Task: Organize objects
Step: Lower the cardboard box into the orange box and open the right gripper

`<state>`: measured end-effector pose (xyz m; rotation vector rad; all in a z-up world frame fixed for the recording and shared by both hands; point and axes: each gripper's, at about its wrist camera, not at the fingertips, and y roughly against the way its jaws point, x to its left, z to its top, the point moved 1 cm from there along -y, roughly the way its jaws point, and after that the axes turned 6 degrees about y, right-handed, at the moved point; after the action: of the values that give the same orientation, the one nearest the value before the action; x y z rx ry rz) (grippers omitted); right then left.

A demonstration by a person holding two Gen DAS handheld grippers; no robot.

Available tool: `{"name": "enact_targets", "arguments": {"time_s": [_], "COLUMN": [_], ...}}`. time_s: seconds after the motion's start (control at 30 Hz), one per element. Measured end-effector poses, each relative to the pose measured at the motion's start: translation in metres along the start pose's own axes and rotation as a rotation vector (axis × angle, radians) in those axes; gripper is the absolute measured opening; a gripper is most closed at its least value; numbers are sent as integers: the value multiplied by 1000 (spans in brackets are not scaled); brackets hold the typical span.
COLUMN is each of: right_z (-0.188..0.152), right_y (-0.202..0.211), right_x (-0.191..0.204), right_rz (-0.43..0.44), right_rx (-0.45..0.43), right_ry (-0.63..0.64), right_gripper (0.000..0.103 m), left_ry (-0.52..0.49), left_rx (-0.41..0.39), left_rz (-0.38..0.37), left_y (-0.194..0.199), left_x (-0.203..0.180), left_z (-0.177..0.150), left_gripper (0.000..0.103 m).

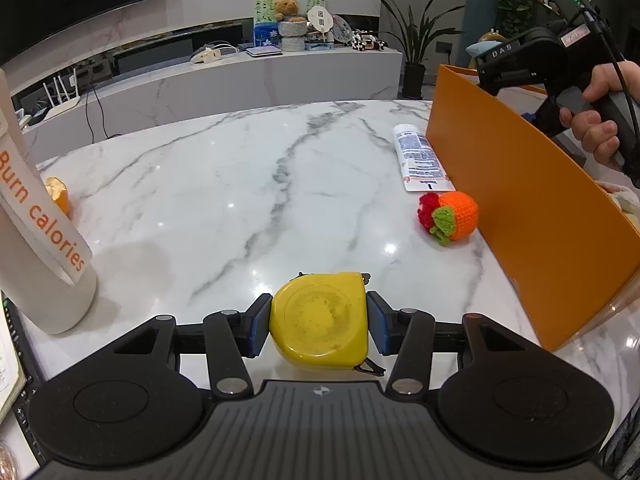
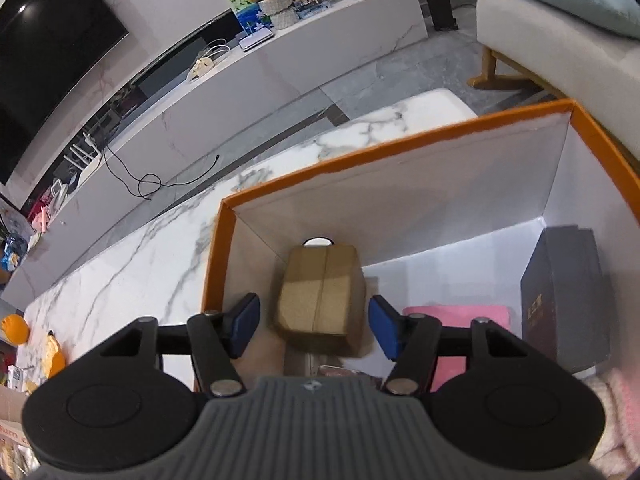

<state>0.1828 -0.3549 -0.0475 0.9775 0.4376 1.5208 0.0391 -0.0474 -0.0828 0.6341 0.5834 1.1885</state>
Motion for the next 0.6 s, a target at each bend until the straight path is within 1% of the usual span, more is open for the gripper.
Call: {"name": "enact_targets", "arguments": {"time_s": [0.13,0.23,0.27,0.33,0.4,0.47,0.53,0.57,0.6], "right_z": [2,2,1,-5,-14,-26,-38,-45,-55], "right_y": [10,29,39,62,84,104,122,132,144], "right_x": [-2,-3,-3,-4,-5,-7,-12,-20,-31], "right_rz": [20,49,63,79,78,47,1,-25,-48], "right_rx": [-20,-52,-72,-117,-147,-154,-140,-152,-172], "right_ry": [-7,-17,-20,-26,-10,27,84,73,25], "right_gripper": [67,70,71,79,81,84,84,84,85], "left_ry": [-14,3,9,53,130,176,162,147,139], "left_rx": [-14,-29,-29,-28,-26,-40,-84,-108,-128], "left_rz": [-15,-14,-24,-49,-52,-70,-90,-93,-95], "left_y": [4,7,9,12,16,22,31,35,38], "left_x": [-4,-4,-4,-3,-2,-5,-12,-17,-21], "left_z": [-1,1,2,7,16,27,38,42,47], "left_gripper": [58,58,58,58,58,58,58,58,58]}}
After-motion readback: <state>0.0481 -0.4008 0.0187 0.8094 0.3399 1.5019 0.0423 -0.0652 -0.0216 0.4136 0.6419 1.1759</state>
